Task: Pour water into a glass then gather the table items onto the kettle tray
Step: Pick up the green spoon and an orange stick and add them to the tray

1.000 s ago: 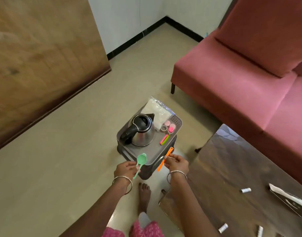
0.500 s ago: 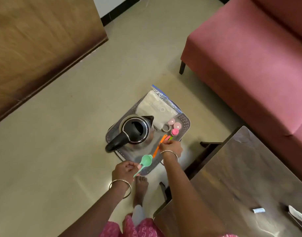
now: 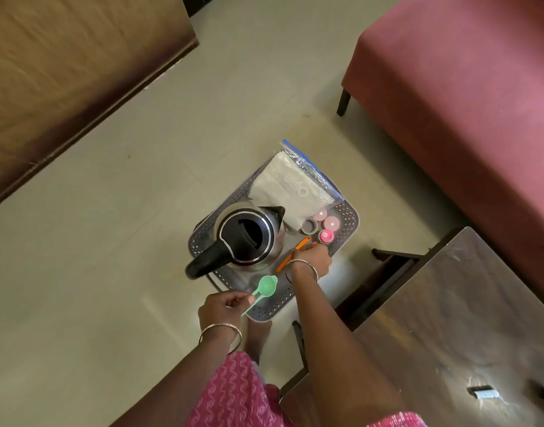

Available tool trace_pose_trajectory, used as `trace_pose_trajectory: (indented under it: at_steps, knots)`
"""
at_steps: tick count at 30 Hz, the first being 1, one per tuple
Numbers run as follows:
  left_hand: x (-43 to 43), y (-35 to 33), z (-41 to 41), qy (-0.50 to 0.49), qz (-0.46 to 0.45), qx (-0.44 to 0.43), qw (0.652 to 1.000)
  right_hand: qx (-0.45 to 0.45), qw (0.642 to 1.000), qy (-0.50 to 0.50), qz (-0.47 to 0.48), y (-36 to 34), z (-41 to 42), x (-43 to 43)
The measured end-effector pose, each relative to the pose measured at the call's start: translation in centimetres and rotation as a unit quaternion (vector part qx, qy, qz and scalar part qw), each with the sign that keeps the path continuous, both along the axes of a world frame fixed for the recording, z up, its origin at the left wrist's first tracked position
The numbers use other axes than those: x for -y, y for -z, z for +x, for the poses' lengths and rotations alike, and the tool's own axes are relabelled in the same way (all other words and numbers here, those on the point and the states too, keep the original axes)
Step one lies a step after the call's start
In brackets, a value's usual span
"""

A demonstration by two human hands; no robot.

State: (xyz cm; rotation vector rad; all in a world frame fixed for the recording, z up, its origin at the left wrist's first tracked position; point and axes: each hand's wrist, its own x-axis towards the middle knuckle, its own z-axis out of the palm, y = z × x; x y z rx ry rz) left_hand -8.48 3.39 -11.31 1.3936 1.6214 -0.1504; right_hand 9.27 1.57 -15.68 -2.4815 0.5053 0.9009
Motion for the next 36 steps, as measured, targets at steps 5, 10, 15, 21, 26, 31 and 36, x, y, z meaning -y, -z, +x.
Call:
trace_pose_trajectory:
  at_steps: [5,10,15,21,26,31,36]
  knots:
    - [-0.2,0.9,0.0,-0.003,-0.037,0.02,0.999,0.015,0.999,0.026,0.019,-0.3,0.0,0.3]
    - [0.1,2.0,1.2,0.037,-0.029,0.02,0.999,0.042,0.995,0.068,0.062,-1.4,-0.6,2.0]
    - [0.7,3.8,3.1,0.12,-0.04,0.009,0.992,0.06,0.972,0.138,0.183,-2.4,-2.7,6.1]
    - [1.7,6.1,5.1,0.129,-0.049,0.009,0.99,0.08,0.955,0.178,0.224,-2.3,-4.2,9.9]
    - [2.0,6.8,5.5,0.145,-0.011,-0.037,0.989,0.076,0.953,0.183,0.228,-1.5,-4.8,11.8]
    - [2.3,7.0,5.2,0.168,0.011,-0.049,0.984,0.064,0.954,0.179,0.23,-0.9,-5.2,12.8]
    - [2.4,6.4,5.0,0.182,0.037,-0.056,0.981,0.043,0.959,0.153,0.236,-1.0,-5.8,13.6]
